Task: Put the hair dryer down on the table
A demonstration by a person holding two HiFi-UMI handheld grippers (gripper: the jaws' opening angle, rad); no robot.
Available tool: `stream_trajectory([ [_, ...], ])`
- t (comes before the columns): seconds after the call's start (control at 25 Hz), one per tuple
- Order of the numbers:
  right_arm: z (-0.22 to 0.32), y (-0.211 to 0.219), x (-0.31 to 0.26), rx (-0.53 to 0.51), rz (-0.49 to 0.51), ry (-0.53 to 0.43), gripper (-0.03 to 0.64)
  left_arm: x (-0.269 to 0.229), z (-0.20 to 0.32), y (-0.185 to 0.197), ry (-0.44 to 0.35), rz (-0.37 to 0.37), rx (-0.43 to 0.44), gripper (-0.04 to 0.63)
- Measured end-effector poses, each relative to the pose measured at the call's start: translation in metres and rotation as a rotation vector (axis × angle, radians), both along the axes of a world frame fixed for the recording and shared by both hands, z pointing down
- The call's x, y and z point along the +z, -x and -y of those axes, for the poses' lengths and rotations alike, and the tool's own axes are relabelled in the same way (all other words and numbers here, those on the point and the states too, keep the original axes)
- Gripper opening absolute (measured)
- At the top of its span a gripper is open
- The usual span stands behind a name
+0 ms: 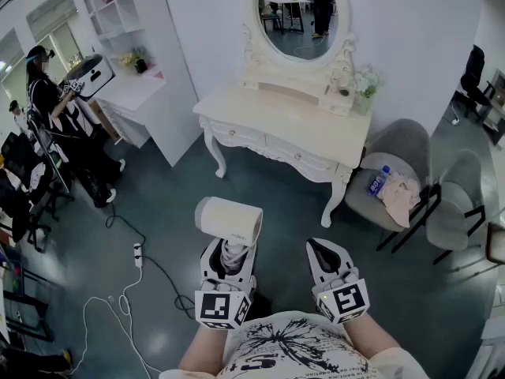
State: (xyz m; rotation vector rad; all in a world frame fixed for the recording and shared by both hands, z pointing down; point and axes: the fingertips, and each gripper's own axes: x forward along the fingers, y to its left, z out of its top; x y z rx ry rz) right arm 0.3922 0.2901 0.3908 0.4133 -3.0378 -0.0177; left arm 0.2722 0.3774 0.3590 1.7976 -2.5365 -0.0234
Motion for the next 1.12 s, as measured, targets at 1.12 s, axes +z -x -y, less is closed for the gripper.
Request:
stream_trajectory([
  [1.12,0.03,0.133,0.024,0.014,-0.048,0.071,0.018,0.016,0.032,0.123,0.028,0.047,0.019,0.255],
])
